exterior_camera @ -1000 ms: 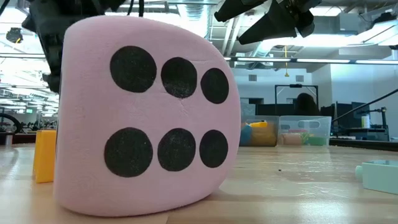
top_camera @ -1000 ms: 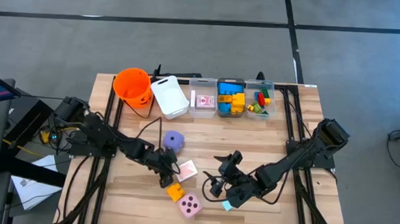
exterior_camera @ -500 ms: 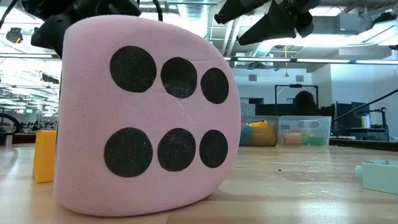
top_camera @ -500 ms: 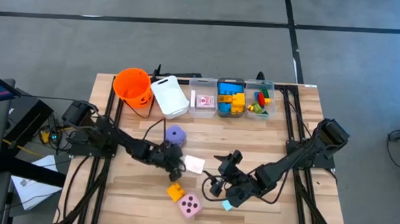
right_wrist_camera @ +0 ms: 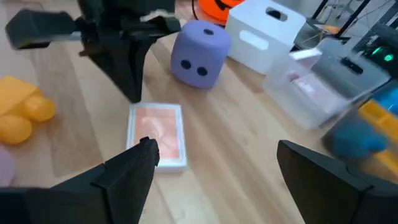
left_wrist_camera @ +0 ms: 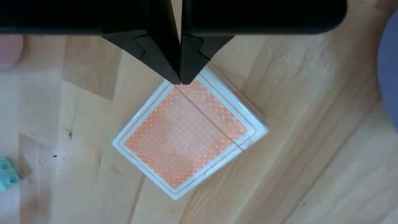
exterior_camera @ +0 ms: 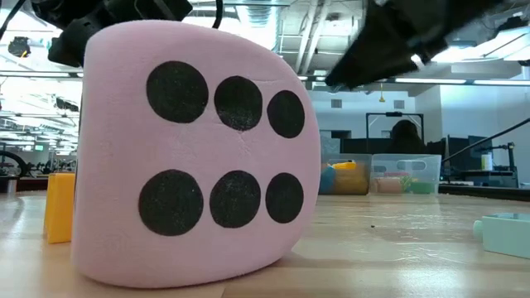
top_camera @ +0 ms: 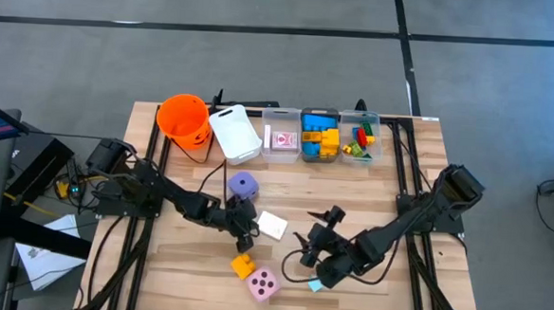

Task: Pick & Place Toys
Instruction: Put the orange deck of cards into the left transparent bin

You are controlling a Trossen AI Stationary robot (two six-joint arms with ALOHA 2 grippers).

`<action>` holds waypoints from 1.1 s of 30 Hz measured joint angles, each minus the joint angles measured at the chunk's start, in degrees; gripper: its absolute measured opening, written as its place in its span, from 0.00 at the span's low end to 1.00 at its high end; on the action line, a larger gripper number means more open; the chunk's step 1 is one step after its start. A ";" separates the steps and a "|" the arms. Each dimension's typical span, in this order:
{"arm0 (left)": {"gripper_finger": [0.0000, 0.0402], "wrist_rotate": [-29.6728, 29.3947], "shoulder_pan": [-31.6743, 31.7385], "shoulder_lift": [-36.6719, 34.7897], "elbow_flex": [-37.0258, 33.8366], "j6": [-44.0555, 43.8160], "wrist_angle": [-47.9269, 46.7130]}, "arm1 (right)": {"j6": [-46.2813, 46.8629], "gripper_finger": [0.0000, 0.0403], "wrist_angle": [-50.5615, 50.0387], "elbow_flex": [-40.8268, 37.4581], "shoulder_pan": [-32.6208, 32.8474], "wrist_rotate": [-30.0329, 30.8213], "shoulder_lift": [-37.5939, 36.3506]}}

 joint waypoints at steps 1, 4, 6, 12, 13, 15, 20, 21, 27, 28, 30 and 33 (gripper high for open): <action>0.00 0.02 0.01 0.00 0.01 0.00 0.00 | 1.23 0.81 2.04 -1.54 0.54 0.12 0.00; 0.00 0.00 0.01 0.00 0.01 0.02 0.02 | 2.81 0.81 13.59 -7.81 1.97 0.38 0.00; 0.00 0.02 0.01 0.00 0.01 0.02 0.02 | 2.20 0.81 24.68 -13.12 2.58 1.40 0.03; 0.00 0.17 0.08 0.00 0.01 0.02 0.87 | -4.85 0.81 52.08 -23.23 1.89 2.68 6.57; 0.00 0.17 0.16 0.00 0.01 0.02 0.96 | -4.91 0.81 54.65 -23.37 1.53 2.69 8.27; 0.00 0.24 0.37 0.00 0.01 0.02 0.58 | -6.50 0.81 58.22 -22.68 0.93 2.54 12.03; 0.00 0.20 0.69 -0.02 -1.28 0.04 0.20 | -17.83 0.81 63.52 -17.33 -1.79 -1.60 18.59; 0.00 0.18 0.73 -0.04 -1.61 0.02 0.15 | -20.22 0.81 63.28 -16.15 -2.48 -2.25 19.67; 0.00 0.15 1.75 -0.04 -3.63 0.02 -0.92 | -24.96 0.81 62.71 -12.11 -6.49 -6.95 24.18; 0.00 0.11 2.03 -0.04 -4.00 0.02 -0.66 | -25.18 0.81 62.61 -12.05 -7.01 -7.38 24.41; 0.00 0.26 2.66 -0.10 -4.82 -0.10 -0.29 | -24.47 0.81 62.19 -11.89 -8.01 -8.63 24.26; 0.00 0.75 3.61 -0.22 -5.62 -0.32 0.33 | -20.94 0.81 59.84 -11.82 -9.41 -8.76 23.81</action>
